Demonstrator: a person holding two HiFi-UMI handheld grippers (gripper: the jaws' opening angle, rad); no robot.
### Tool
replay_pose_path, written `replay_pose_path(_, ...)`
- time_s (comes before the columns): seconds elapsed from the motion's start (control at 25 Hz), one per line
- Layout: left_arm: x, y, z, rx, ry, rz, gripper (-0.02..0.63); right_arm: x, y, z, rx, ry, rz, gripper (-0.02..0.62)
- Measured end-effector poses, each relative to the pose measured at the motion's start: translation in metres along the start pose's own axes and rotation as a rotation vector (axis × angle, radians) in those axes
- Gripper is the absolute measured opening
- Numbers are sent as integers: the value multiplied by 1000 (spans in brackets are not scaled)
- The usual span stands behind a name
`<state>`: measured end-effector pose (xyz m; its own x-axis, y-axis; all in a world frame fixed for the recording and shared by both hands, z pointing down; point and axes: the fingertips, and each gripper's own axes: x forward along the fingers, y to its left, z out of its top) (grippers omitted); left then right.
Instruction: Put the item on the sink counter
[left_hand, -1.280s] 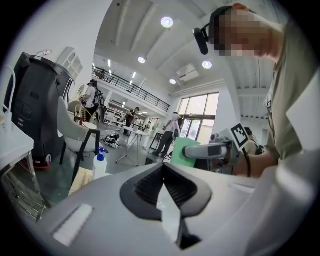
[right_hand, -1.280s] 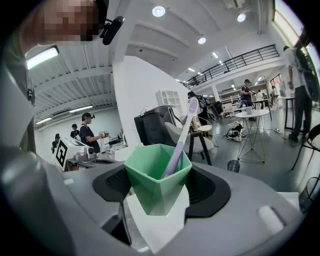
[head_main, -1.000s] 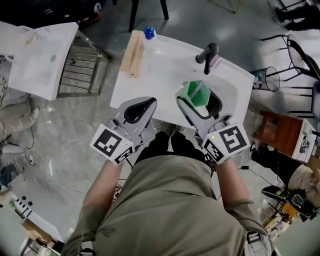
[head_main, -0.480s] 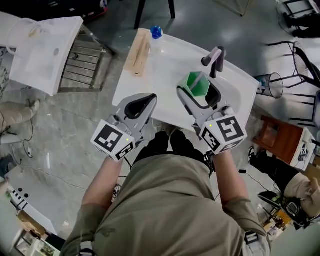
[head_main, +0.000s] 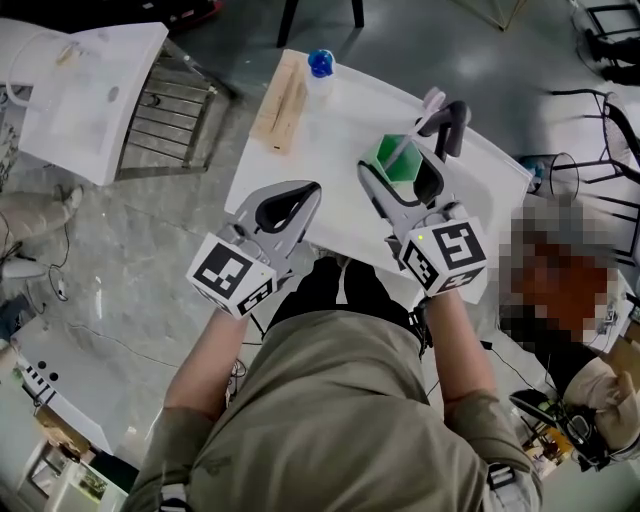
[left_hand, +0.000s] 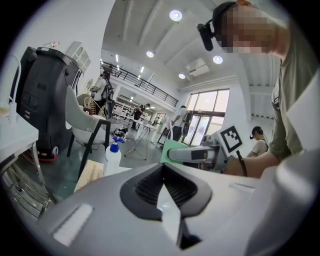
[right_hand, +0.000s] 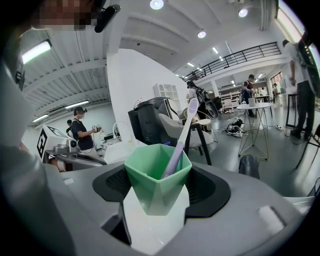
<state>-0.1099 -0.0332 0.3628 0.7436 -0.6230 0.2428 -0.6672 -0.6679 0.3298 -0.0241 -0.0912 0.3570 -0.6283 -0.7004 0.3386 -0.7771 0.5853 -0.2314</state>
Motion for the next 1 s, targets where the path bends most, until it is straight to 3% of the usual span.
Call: replay_pose_path(1.0,41,43,-29,-52,81,7,6,85,-65,-40,20,44,-50,325)
